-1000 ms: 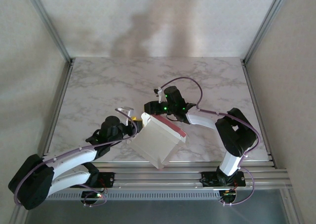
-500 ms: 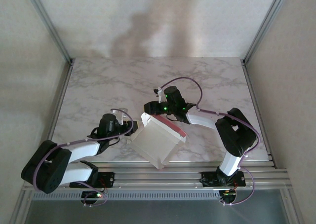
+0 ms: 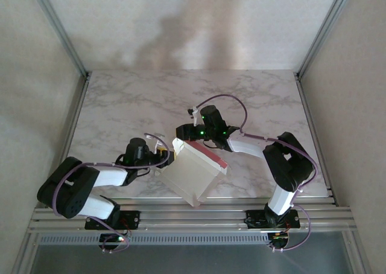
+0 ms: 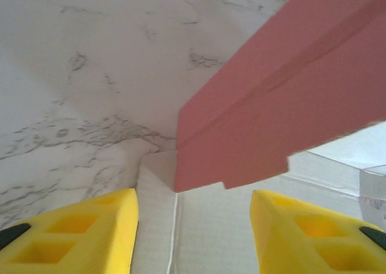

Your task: Fold the paper box

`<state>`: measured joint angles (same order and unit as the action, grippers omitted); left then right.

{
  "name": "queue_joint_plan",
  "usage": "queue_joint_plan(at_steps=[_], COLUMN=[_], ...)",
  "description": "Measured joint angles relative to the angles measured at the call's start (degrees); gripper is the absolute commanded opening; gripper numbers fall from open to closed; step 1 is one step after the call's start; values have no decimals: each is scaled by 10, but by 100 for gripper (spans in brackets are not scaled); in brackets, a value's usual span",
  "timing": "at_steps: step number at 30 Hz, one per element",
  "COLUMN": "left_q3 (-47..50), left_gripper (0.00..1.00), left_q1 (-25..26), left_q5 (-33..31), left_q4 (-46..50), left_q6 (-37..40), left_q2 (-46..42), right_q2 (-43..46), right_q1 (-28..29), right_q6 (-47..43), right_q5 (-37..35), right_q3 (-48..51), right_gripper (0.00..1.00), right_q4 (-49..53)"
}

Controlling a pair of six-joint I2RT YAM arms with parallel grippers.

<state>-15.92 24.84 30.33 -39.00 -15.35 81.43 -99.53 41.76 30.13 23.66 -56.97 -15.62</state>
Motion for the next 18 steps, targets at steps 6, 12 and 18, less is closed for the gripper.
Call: queue_joint_plan(at_steps=[6,12,18], left_q3=[-21,-32,-33], left_gripper=[53,54,60], left_q1=[21,26,26], left_q5=[2,9,14], left_q4=[-12,-29,8], left_q6=[6,8,28], left_q2=[17,31,-9], right_q2=[0,0,1], right_q1=[-3,-7,-9], right_q6=[8,16,17], right_q5=[0,6,11], right_q3=[0,2,2], right_gripper=[48,47,47], right_q4=[0,0,1])
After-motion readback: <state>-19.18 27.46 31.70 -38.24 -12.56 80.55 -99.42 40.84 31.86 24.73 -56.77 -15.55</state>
